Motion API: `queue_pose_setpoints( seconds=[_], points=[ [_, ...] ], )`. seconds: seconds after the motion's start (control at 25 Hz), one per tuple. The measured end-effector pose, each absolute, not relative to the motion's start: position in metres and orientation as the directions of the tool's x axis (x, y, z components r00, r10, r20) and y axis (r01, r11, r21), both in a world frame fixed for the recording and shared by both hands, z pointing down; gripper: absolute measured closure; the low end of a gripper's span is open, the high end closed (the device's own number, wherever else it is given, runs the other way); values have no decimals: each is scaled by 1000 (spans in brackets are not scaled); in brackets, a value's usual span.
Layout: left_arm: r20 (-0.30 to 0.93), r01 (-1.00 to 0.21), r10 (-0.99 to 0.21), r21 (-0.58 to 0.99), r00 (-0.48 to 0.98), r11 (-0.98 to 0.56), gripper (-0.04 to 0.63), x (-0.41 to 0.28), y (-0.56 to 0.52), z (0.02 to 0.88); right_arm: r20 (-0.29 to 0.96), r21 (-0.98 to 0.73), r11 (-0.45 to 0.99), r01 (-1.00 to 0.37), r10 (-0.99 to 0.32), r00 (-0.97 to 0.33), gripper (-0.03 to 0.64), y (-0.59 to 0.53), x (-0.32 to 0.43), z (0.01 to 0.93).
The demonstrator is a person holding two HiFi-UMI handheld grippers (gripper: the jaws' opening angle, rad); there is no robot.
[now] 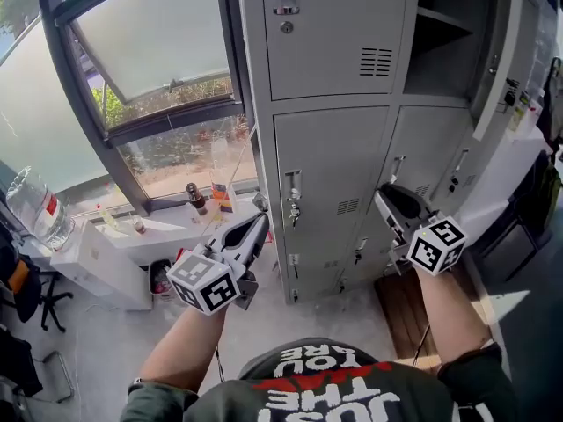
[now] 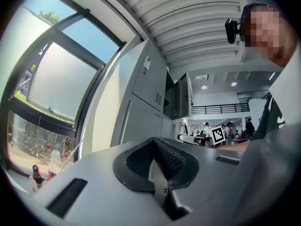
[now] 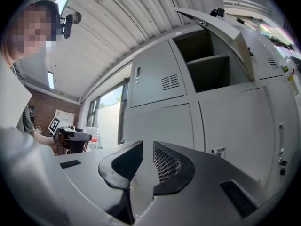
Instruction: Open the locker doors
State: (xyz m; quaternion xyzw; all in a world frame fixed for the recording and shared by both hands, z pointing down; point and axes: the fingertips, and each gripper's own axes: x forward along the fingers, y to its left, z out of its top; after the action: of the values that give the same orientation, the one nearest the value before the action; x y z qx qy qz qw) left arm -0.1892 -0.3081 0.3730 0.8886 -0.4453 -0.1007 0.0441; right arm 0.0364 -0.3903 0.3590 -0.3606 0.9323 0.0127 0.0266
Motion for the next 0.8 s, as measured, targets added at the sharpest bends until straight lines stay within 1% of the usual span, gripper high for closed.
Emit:
queue_pose_setpoints(
  seconds=[0.2,0.32,0.56,0.8],
  points=[
    [-125,-741,-761,176,636,-648,594,-153,-334,385,-19,-7,662,-750,-750,-662,532,-436,80,377],
    [-118,-719,-740,179,663,-672,594,-127,-353,390,22,2,627,-779,-779,-626,518,-466,100,388],
    [-92,-686,-708,188,700,-703,595,-80,-381,401,102,10,601,-799,-795,-598,481,-515,115,418],
    [-77,-675,-697,195,713,-712,595,-58,-396,408,147,3,589,-808,-800,-582,433,-544,117,434]
  ],
)
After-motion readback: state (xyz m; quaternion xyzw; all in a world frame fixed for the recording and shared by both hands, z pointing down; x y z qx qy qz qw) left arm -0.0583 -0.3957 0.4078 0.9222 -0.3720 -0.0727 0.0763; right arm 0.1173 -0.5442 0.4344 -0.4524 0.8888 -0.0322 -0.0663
